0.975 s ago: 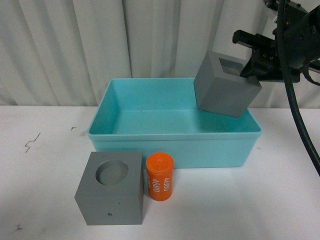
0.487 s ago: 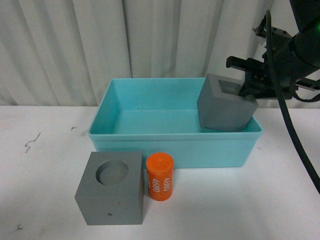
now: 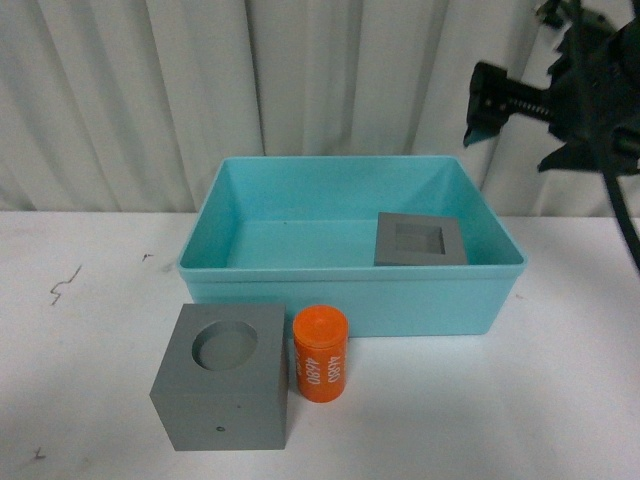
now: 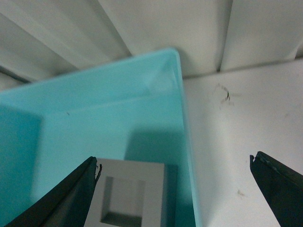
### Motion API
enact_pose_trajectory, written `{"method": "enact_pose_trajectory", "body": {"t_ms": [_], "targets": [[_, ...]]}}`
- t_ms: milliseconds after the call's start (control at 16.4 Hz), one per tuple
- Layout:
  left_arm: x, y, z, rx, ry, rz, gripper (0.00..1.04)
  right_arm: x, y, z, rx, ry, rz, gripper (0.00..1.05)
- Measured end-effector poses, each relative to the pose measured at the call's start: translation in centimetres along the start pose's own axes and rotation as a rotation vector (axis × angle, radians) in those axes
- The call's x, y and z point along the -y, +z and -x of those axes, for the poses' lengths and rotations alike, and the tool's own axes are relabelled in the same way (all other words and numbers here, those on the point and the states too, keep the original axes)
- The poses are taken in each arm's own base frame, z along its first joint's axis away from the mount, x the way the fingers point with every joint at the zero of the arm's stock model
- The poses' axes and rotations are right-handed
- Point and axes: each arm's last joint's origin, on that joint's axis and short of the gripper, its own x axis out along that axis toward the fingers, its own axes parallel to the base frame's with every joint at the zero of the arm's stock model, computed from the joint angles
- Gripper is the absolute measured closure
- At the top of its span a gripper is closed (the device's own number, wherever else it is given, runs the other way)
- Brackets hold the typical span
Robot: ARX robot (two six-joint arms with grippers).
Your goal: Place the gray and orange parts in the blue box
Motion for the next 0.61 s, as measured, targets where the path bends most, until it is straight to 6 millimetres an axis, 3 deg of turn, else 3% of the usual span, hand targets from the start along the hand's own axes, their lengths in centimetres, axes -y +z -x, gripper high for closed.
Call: {"method": "enact_pose_trajectory", "body": {"t_ms": [183, 305, 366, 487, 548, 609], "targets": [[0.0, 0.0, 0.0, 0.0, 0.0, 0.0, 0.07, -1.0, 1.7, 6.3, 0.255, 0.074, 0.025, 0.06], [0.0, 0.0, 0.0, 0.0, 0.0, 0.0, 0.07, -1.9, 0.6, 10.4, 0.441, 0.106, 0.111, 0.1], [0.0, 0.0, 0.0, 0.0, 0.0, 0.0, 0.07, -1.9, -0.9, 12.8, 0.626, 0.002, 0.177, 0.23], [0.0, 0.0, 0.0, 0.0, 0.002, 0.0, 0.07, -0.4, -5.2, 17.6, 0.773, -0.086, 0.238, 0.47], [0.0, 0.0, 0.0, 0.0, 0.0, 0.0, 0.07, 0.6, -6.9, 18.9, 0.812, -0.107, 0.246, 0.59], [0.0, 0.0, 0.0, 0.0, 0.0, 0.0, 0.07, 1.4, -8.6, 18.9, 0.797, -0.125, 0.246, 0.7]]}}
